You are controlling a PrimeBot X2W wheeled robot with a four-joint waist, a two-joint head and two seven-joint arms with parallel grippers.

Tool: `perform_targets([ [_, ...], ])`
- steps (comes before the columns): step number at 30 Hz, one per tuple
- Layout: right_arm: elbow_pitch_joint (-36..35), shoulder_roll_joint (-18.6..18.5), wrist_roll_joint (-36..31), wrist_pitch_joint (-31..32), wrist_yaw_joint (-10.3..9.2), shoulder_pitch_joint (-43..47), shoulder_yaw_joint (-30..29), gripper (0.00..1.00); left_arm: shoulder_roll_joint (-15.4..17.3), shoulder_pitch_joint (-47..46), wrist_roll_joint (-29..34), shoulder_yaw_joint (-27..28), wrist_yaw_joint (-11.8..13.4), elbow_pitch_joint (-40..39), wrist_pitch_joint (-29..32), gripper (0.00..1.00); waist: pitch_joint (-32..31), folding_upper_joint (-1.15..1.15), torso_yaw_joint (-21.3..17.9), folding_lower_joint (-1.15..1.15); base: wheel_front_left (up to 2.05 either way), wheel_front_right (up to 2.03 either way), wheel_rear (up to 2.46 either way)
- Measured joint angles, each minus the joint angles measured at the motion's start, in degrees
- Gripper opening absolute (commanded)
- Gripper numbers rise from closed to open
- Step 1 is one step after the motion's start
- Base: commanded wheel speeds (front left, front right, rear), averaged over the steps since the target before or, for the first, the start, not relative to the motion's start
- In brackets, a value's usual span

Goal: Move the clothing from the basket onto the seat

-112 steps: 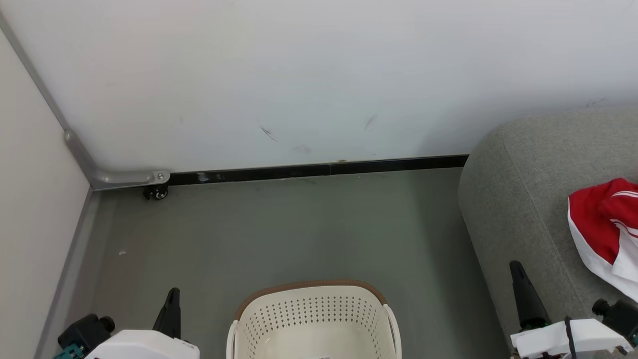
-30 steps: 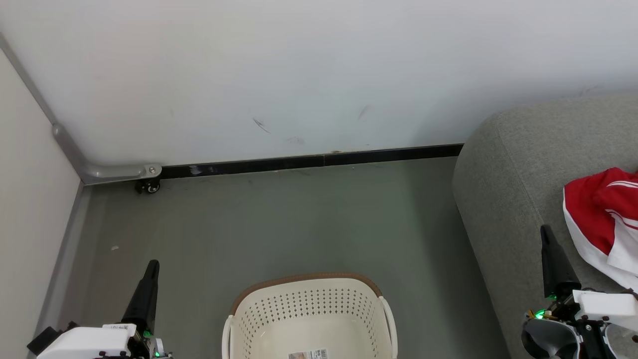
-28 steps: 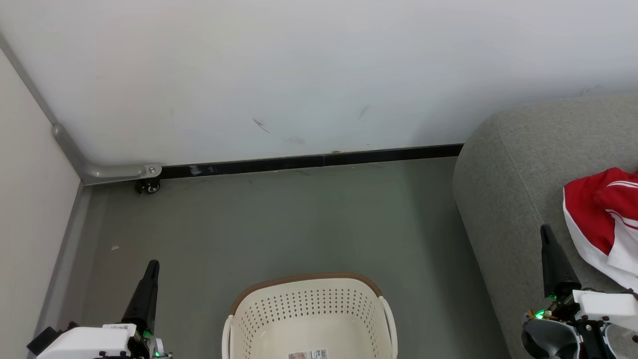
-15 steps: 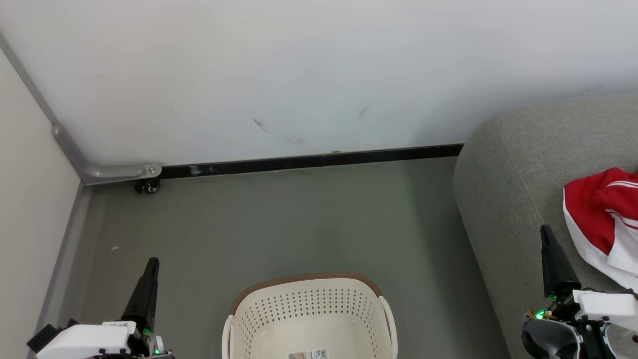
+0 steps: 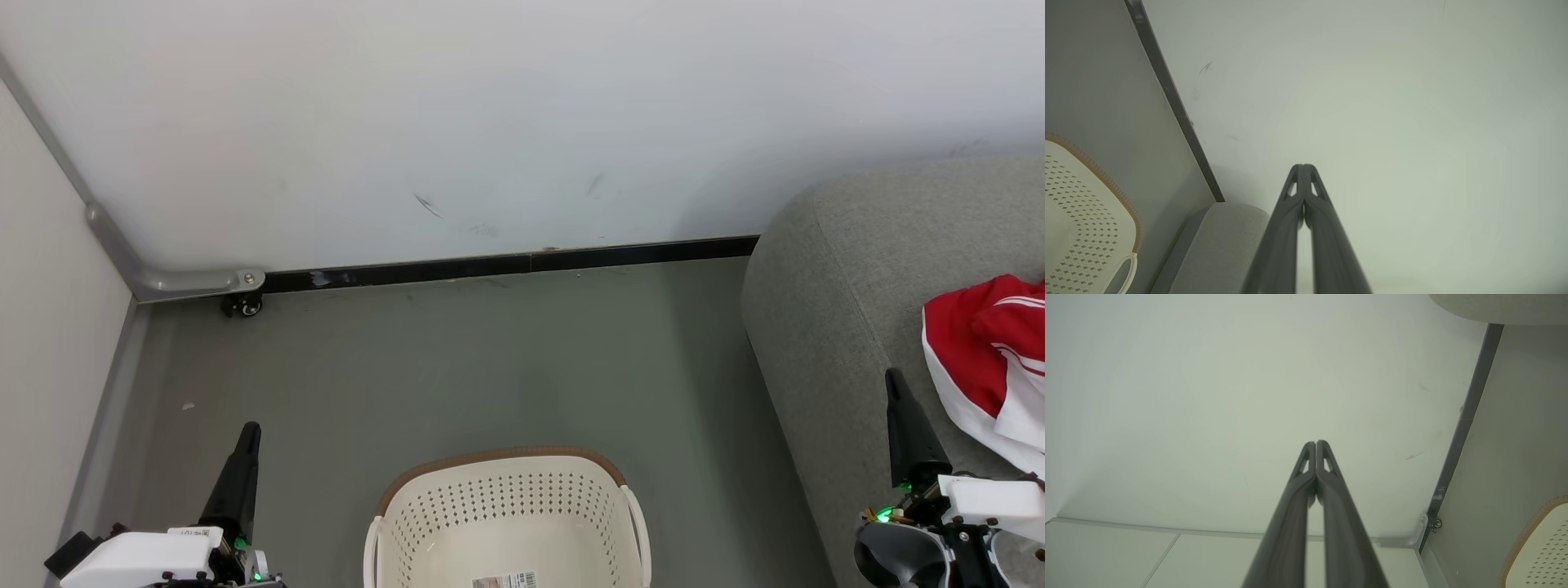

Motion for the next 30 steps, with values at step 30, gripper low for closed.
perform_targets([
  [30,0.00,0.00,0.00,0.01,-0.01,0.00,-0.01,0.00,-0.01,-0.03,0.01,0.03,0.00,0.23,0.01,0.00,0.00,0.00,0.00,-0.01,0.00,0.00,0.00],
])
